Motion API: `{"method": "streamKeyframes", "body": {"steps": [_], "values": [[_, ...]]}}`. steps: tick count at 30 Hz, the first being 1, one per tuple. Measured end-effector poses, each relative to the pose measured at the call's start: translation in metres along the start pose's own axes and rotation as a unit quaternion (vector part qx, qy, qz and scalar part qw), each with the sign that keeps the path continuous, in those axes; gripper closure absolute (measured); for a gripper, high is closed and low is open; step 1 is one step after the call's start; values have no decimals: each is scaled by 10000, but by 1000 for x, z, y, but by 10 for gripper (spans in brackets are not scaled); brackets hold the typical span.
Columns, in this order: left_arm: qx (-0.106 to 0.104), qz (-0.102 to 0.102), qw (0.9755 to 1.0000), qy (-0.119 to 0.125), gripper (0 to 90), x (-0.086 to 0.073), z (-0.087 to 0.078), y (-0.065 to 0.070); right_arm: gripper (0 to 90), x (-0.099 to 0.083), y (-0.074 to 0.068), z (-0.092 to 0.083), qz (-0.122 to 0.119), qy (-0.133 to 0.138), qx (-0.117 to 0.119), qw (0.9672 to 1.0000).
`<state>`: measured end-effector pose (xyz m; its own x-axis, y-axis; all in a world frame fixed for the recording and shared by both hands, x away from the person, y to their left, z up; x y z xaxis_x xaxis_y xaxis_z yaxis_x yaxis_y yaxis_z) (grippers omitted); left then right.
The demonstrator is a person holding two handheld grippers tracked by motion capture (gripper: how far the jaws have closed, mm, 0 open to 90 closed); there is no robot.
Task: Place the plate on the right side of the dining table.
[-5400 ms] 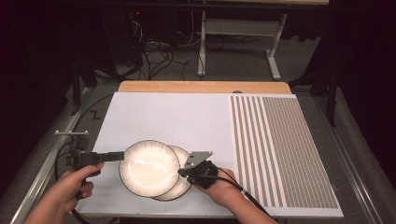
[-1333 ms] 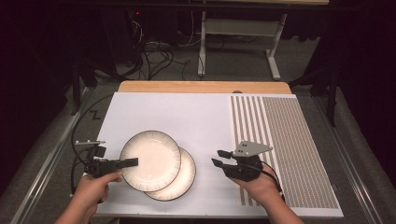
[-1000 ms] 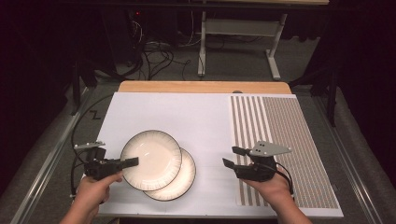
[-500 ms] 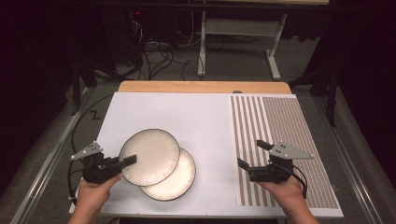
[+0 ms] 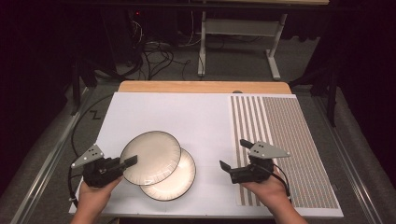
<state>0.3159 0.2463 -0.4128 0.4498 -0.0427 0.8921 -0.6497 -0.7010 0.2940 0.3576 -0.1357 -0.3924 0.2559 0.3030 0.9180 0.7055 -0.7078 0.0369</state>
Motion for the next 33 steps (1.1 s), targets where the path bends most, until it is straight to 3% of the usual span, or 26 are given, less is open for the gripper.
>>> {"method": "streamKeyframes", "body": {"steps": [16, 25, 29, 33], "values": [[-41, 144, 9999, 52, 774, 1, 0, -1, 96, 13, -43, 62, -101, -258, 669, 9974], [-30, 169, 9998, 58, 773, 1, 0, 0, 186, 14, -69, 95, -43, -421, 1090, 9931], [-28, 169, 9998, 60, 772, 0, 0, 0, 243, 13, -73, 107, -9, -546, 1142, 9920], [-35, 194, 9998, 70, 772, 1, 0, 0, 358, 19, -75, 112, 80, -556, 1192, 9913]]}}
Point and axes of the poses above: each handheld gripper's, and its own axes: z roughly forward along the jaws, x roughly out of its top, y roughly to its right, the point moved 5 cm from there along z, roughly forward along the jaws, and after that the axes turned 5 degrees about -x, right-handed, at the moved point
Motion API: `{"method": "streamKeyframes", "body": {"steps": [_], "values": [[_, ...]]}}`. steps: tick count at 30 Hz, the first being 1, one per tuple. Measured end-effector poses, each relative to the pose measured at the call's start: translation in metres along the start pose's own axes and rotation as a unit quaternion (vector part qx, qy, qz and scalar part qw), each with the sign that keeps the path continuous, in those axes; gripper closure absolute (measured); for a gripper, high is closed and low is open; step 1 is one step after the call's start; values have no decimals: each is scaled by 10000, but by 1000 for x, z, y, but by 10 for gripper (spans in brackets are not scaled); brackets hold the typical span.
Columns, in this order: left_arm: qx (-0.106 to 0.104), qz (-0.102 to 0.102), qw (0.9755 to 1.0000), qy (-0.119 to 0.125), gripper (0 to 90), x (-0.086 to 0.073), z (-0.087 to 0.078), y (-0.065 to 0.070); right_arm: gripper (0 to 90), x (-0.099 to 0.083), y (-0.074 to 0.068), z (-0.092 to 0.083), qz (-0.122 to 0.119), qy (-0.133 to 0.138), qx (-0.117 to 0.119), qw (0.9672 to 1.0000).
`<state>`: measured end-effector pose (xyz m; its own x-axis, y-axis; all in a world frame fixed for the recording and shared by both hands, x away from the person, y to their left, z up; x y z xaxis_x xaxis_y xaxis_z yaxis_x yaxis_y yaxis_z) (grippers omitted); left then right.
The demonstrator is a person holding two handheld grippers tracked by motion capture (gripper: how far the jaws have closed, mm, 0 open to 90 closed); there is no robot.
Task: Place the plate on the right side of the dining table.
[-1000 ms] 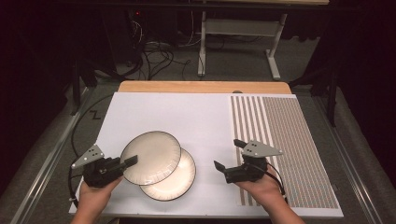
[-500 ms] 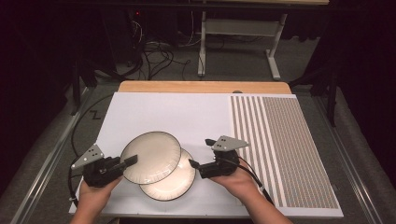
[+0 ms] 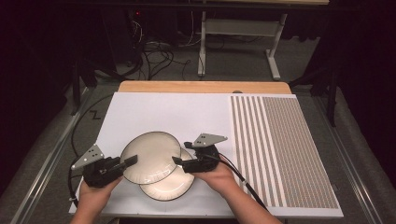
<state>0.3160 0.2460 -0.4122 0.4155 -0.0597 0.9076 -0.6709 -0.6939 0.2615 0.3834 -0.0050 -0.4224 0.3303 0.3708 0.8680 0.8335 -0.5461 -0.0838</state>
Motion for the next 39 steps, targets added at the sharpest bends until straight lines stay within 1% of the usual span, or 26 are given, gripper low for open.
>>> {"method": "streamKeyframes", "body": {"steps": [2, 5, 8, 9, 13, 16, 19, 21, 23, 25, 27, 30, 34, 39], "values": [[-2, 12, 10000, 0, 773, 0, 0, 0, 443, 2, -2, 3, 103, -42, 94, 9999], [6, 13, 10000, -2, 773, 0, 0, 0, 521, 4, -4, 9, 85, -87, 79, 9999], [3, 19, 10000, -8, 772, 0, 0, 0, 584, 4, -5, 13, 125, -146, 69, 9998], [-3, 29, 10000, -4, 772, 0, 0, 0, 622, 4, -4, 14, 148, -152, 74, 9997], [-12, 53, 10000, -3, 773, 0, 0, 1, 711, 3, -2, 17, 306, -204, 95, 9993], [-14, 32, 10000, -4, 773, 0, 0, 1, 771, 2, 0, 17, 308, -235, 101, 9992], [-42, -47, 10000, 12, 773, 0, 0, 0, 791, 2, 0, 16, 235, -245, 48, 9994], [-59, -78, 9999, 20, 773, 0, 0, 0, 803, 2, 0, 16, 268, -260, 61, 9993], [-68, -88, 9999, 20, 775, 0, 0, 1, 810, 2, 1, 14, 309, -247, 89, 9992], [-62, -30, 10000, -18, 777, 1, -1, 3, 819, 3, 1, 13, 337, -220, 121, 9991], [-74, -29, 10000, -12, 776, 1, -1, 5, 823, 3, 1, 10, 394, -213, 159, 9989], [-154, -91, 9998, 27, 775, 3, -1, 6, 833, 5, 0, 5, 333, -194, 152, 9991], [-190, -31, 9998, 75, 771, 13, 0, 11, 845, 12, 0, -8, 285, -61, 131, 9995], [-209, -1, 9997, 93, 767, 25, 5, 19, 853, 19, 4, -23, 347, 130, 114, 9992]]}}
Point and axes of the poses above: each handheld gripper's, and its own axes: z roughly forward along the jaws, x roughly out of its top, y roughly to its right, the point moved 5 cm from there along z, roughly forward along the jaws, and after that the axes turned 5 degrees about -x, right-handed, at the moved point
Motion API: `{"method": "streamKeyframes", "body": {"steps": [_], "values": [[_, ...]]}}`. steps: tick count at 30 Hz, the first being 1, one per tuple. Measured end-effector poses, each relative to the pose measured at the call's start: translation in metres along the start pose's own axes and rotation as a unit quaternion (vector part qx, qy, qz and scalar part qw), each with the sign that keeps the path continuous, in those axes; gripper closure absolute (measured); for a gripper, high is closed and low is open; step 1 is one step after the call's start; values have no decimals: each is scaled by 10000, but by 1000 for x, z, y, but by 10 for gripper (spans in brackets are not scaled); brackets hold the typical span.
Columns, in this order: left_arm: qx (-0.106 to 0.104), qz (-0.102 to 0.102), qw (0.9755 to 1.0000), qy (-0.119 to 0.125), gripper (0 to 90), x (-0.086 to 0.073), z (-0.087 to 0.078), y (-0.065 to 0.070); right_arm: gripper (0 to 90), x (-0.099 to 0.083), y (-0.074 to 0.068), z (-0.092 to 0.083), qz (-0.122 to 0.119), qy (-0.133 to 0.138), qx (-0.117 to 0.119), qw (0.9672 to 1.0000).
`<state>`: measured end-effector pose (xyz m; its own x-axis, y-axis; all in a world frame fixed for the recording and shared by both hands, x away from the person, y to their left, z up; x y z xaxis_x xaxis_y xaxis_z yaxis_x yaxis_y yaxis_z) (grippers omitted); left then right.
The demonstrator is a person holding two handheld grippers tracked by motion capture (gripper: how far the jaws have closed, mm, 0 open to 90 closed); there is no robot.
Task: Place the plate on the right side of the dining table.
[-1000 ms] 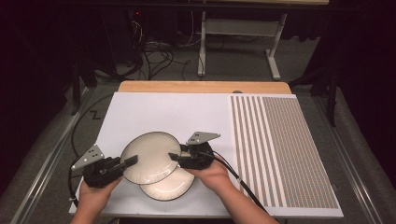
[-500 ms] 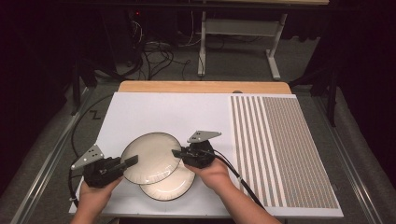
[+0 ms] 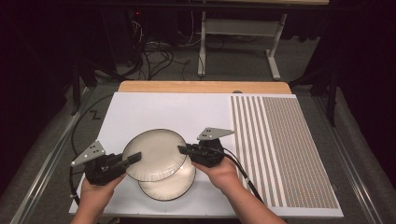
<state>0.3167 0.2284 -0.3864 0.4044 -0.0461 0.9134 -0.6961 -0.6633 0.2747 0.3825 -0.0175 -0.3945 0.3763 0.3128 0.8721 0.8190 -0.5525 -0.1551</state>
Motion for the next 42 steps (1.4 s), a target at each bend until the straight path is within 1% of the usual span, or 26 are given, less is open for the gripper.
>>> {"method": "streamKeyframes", "body": {"steps": [3, 9, 17, 21, 26, 31, 33, 38, 42], "values": [[-13, 30, 10000, -8, 762, 6, 6, 4, 858, 3, 3, -10, -17, 61, -35, 10000], [-129, 95, 9998, -75, 759, 17, 20, 15, 864, 6, 11, -30, -48, 162, -135, 9998], [-323, 238, 9990, -183, 756, 31, 46, 40, 865, 5, 23, -69, -81, 271, -409, 9988], [-418, 298, 9983, -260, 755, 36, 61, 52, 866, 1, 30, -91, -115, 308, -574, 9978], [-532, 394, 9973, -327, 754, 42, 82, 68, 866, -6, 41, -114, -104, 361, -710, 9968], [-713, 407, 9958, -404, 754, 45, 109, 82, 867, -16, 55, -138, -17, 382, -861, 9956], [-744, 397, 9954, -445, 754, 46, 120, 88, 866, -21, 62, -147, 40, 393, -942, 9948], [-857, 307, 9937, -648, 754, 47, 145, 100, 864, -35, 78, -166, 244, 404, -1050, 9933], [-900, 327, 9920, -820, 752, 47, 165, 110, 863, -47, 89, -180, 369, 461, -1175, 9913]]}}
Point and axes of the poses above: each handheld gripper's, and its own axes: z roughly forward along the jaws, x roughly out of its top, y roughly to its right, the point moved 5 cm from there along z, roughly forward along the jaws, and after that the axes turned 5 degrees about -x, right-handed, at the moved point
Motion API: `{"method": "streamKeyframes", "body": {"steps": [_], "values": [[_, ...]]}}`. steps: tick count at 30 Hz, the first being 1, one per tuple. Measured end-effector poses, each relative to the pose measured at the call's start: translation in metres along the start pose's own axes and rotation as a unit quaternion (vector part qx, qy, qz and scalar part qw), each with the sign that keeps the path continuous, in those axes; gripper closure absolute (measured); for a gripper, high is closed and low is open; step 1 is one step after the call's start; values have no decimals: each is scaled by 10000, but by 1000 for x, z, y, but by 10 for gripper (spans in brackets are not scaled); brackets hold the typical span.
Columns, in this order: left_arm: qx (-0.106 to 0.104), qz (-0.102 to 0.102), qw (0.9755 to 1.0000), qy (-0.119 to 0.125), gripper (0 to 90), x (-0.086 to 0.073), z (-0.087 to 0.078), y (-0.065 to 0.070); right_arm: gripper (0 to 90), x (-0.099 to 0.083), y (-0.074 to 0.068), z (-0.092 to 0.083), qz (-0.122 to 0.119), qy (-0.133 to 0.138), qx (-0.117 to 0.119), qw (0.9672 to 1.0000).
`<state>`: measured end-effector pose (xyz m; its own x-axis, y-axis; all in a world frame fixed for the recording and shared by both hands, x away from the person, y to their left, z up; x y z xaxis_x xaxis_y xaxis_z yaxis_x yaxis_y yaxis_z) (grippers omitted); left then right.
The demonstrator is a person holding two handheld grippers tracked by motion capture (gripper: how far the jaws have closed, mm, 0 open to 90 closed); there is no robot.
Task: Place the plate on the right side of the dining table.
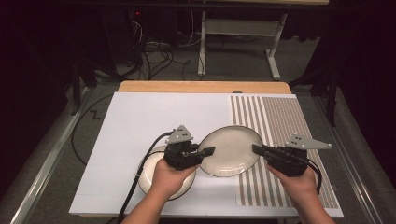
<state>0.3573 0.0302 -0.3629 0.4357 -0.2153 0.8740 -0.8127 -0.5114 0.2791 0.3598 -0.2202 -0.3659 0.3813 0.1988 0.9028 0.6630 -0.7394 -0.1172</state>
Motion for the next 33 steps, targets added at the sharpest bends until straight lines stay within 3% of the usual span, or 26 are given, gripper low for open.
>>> {"method": "streamKeyframes", "body": {"steps": [3, 7, 23, 33], "values": [[-32, -29, 10000, -81, 746, 2, 14, 1, 864, -7, 10, -7, 123, 28, -77, 9999], [-45, -12, 9998, -216, 738, 3, 31, 4, 864, -13, 21, -15, 61, 41, -247, 9997], [-80, -139, 9986, -513, 705, 20, 71, 9, 873, -20, 50, -38, 299, 141, -526, 9981], [-12, -174, 9974, -705, 699, 35, 103, 10, 875, -23, 73, -54, 381, 225, -868, 9952]]}}
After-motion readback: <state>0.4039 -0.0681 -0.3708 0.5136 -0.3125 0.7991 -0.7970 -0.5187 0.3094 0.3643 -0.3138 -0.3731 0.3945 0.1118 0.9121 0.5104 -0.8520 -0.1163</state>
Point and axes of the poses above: each handheld gripper's, and its own axes: z roughly forward along the jaws, x roughly out of its top, y roughly to its right, the point moved 5 cm from there along z, roughly forward along the jaws, and after that the axes turned 5 degrees about -x, right-handed, at the moved point
